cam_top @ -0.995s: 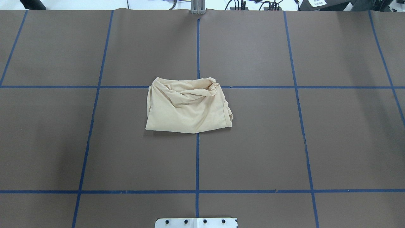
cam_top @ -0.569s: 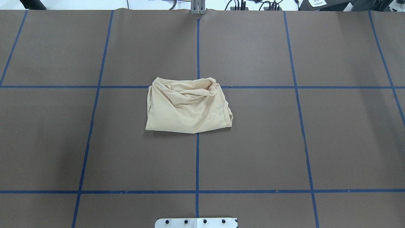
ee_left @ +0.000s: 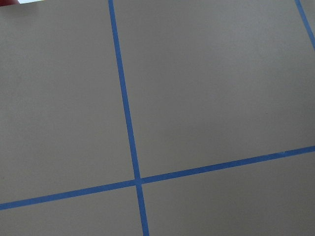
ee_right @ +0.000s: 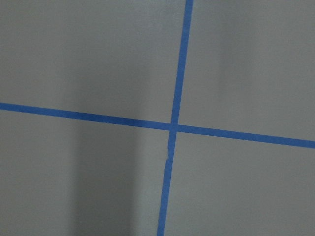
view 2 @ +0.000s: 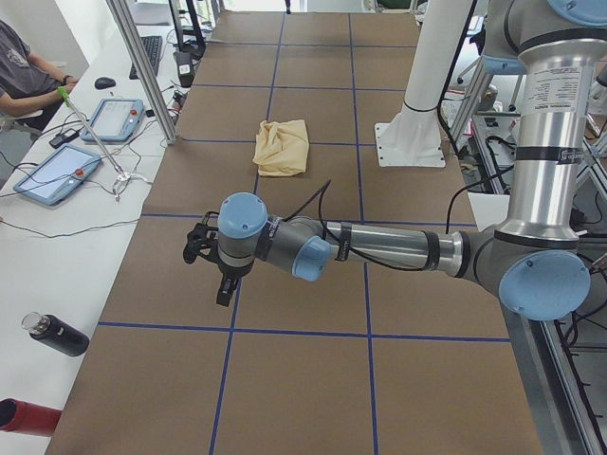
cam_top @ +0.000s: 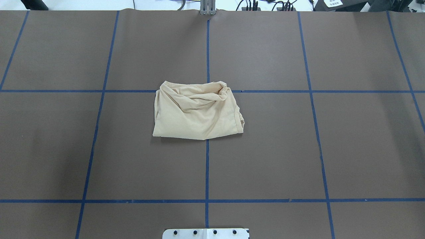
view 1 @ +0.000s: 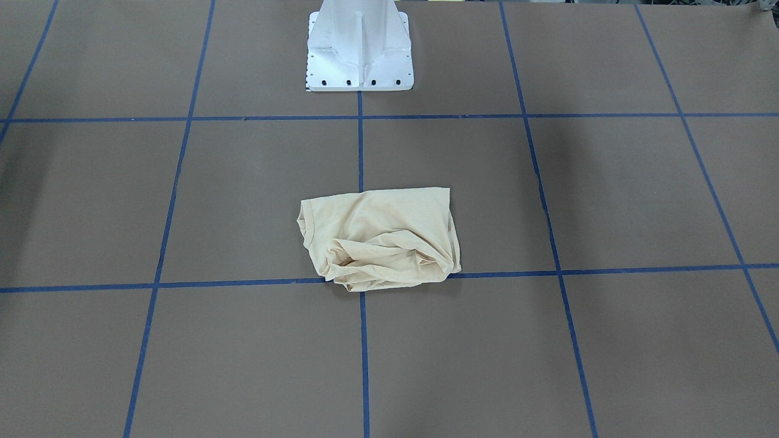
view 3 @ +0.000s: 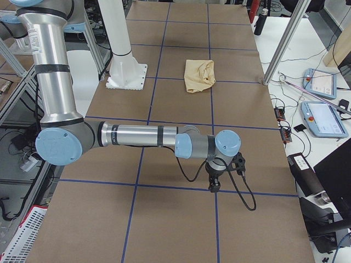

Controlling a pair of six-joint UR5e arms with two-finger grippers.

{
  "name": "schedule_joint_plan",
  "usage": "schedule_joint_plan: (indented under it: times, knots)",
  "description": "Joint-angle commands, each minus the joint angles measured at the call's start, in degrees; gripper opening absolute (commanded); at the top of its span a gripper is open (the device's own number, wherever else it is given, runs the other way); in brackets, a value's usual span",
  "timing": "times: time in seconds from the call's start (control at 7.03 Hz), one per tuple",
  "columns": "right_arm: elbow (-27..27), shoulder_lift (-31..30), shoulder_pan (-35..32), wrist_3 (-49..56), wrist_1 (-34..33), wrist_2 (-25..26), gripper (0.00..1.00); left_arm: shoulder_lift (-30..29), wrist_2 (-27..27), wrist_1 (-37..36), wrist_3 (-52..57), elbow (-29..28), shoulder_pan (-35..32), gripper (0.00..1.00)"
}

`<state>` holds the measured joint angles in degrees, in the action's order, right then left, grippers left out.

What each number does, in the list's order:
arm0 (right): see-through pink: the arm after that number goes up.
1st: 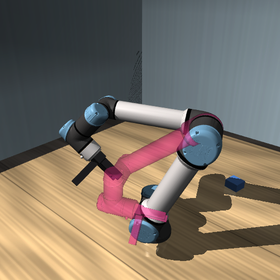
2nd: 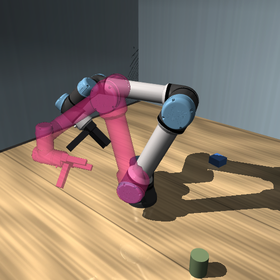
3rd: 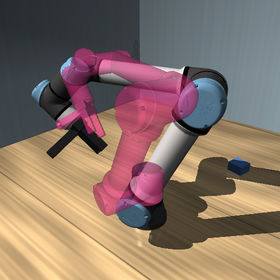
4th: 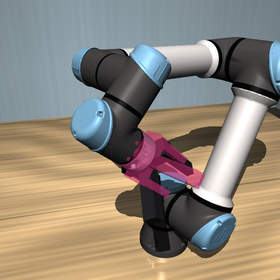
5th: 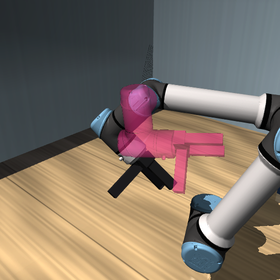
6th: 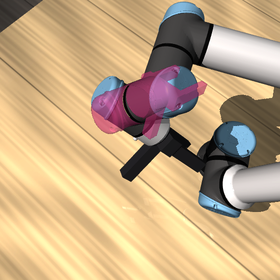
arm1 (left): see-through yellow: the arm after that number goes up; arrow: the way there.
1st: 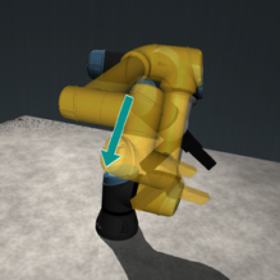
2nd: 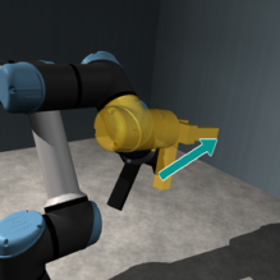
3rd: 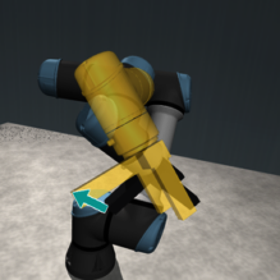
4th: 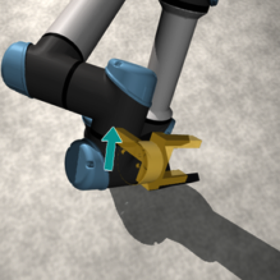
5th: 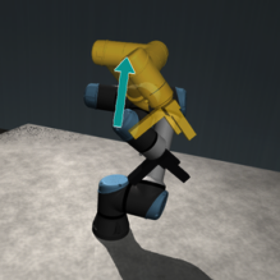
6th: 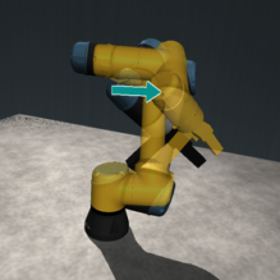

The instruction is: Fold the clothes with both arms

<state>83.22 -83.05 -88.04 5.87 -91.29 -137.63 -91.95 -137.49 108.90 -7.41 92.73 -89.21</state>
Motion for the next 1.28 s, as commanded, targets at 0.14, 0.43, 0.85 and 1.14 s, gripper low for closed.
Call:
schedule_joint_plan:
  times: [0.14,0.43,0.85,1.14]
  knots:
    - [1.6,0.4,0.3,0.5,0.9,-2.1,1.00,-1.2,-0.4,0.1,-0.3,0.5,0.1,1.00]
    - [9.1,-6.6,0.8,0.4,6.5,-1.7,1.00,-1.3,-0.4,0.2,-0.3,0.3,0.3,1.00]
    - [8.9,-7.7,4.1,0.8,8.0,-1.4,1.00,-1.6,-0.3,2.7,-0.7,0.3,2.8,1.00]
    - [9.1,-7.3,4.4,0.3,8.1,-1.2,1.00,-2.2,-0.5,2.8,-0.5,0.4,2.8,1.00]
